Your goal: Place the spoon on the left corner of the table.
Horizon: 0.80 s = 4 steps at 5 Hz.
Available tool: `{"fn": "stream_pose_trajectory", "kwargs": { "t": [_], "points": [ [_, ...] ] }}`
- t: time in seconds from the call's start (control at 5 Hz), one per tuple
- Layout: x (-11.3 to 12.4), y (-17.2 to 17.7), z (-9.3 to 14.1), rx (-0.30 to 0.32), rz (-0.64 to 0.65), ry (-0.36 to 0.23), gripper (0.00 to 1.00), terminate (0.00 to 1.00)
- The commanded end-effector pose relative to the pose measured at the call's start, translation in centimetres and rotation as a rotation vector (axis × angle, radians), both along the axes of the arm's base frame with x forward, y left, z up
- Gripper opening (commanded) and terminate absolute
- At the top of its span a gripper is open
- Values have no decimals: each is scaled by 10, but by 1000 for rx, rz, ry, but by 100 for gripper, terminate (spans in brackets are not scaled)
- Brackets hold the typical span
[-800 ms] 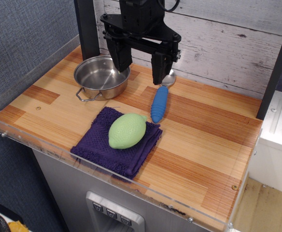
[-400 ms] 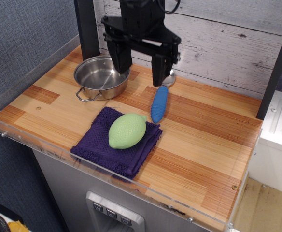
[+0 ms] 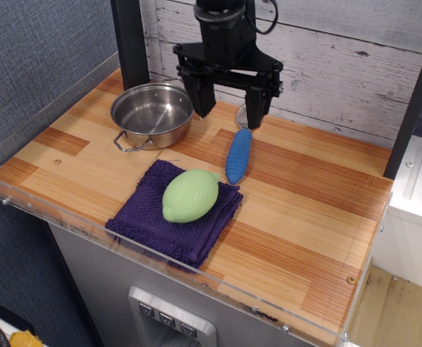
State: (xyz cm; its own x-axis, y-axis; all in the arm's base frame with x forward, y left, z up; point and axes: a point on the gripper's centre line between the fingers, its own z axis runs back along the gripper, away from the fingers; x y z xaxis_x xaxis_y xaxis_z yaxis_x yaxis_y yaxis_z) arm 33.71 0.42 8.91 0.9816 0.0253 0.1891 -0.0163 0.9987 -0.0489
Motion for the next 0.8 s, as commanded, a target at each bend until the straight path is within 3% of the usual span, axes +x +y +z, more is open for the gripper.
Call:
{"fn": "stream_pose_trajectory", "kwargs": {
  "t": [0.0, 0.6],
  "points": [
    [29, 7, -20, 10, 27, -22, 100, 0],
    [41, 9, -54, 23, 37, 8, 100, 0]
  ]
}}
